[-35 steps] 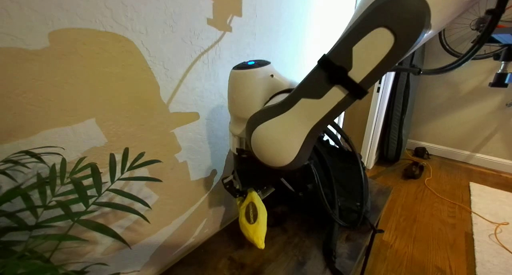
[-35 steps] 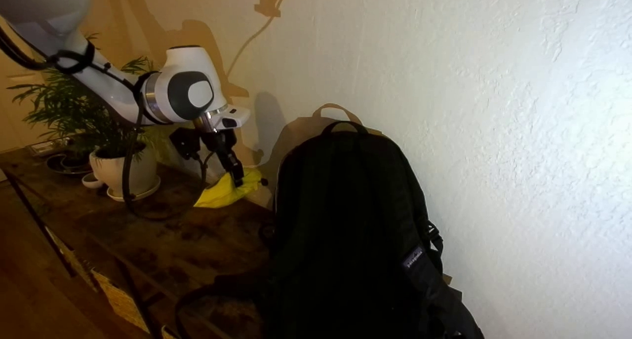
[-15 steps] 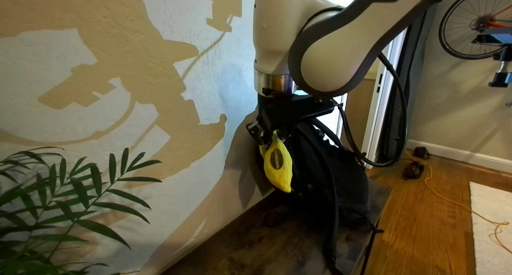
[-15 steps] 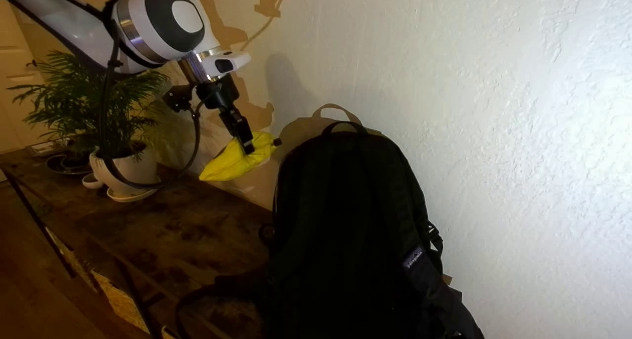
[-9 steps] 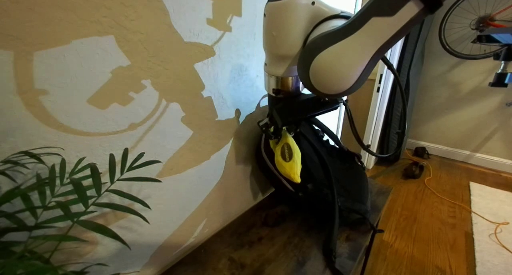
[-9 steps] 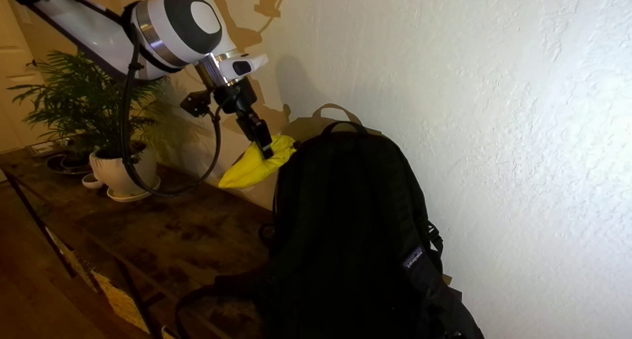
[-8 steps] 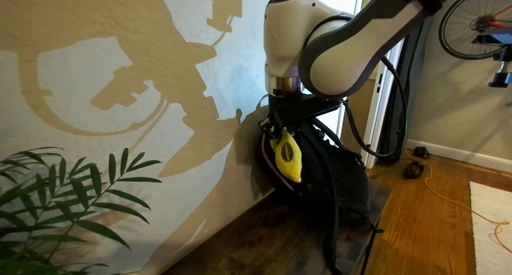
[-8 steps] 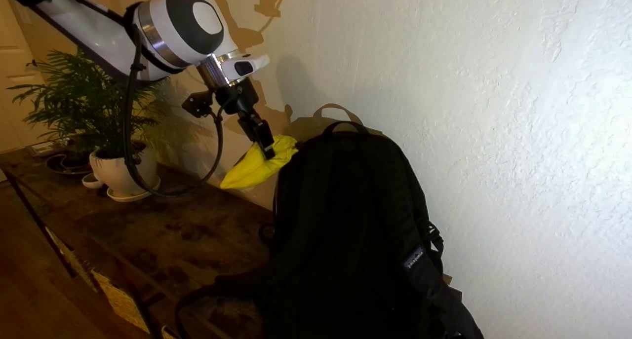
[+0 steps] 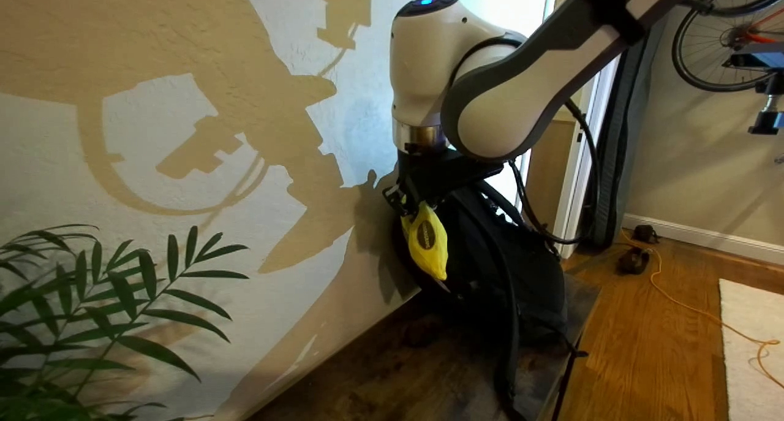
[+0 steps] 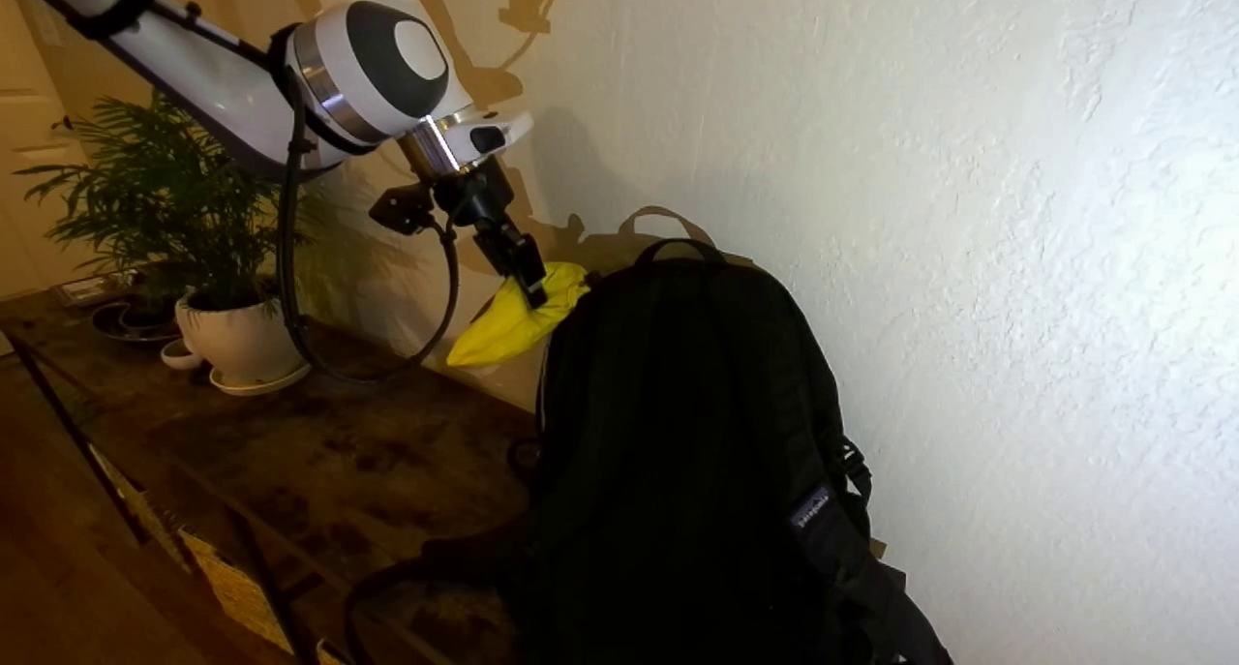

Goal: Place the banana toy in the black backpack

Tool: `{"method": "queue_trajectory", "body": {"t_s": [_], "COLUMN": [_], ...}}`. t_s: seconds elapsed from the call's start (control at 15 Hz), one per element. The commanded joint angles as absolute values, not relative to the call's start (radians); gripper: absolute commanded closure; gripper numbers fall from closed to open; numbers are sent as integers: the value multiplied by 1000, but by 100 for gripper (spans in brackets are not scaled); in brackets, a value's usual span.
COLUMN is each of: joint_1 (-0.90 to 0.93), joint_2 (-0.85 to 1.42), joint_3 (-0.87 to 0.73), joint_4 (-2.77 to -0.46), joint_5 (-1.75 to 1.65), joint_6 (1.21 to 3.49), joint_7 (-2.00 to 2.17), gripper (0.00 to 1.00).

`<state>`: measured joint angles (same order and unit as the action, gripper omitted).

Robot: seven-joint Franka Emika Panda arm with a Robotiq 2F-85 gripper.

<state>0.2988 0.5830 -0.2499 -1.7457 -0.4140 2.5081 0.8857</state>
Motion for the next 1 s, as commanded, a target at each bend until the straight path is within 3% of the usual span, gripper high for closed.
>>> {"method": "queue_trajectory", "body": {"t_s": [0.0,0.93], "joint_1": [282,339], "joint_2": [625,790], "joint_3": [-240,-387], "joint_4": [-1685,-1532], "joint_5": [-434,-548], "joint_6": [2517,2432], "joint_7": [860,928], "gripper": [91,91]}}
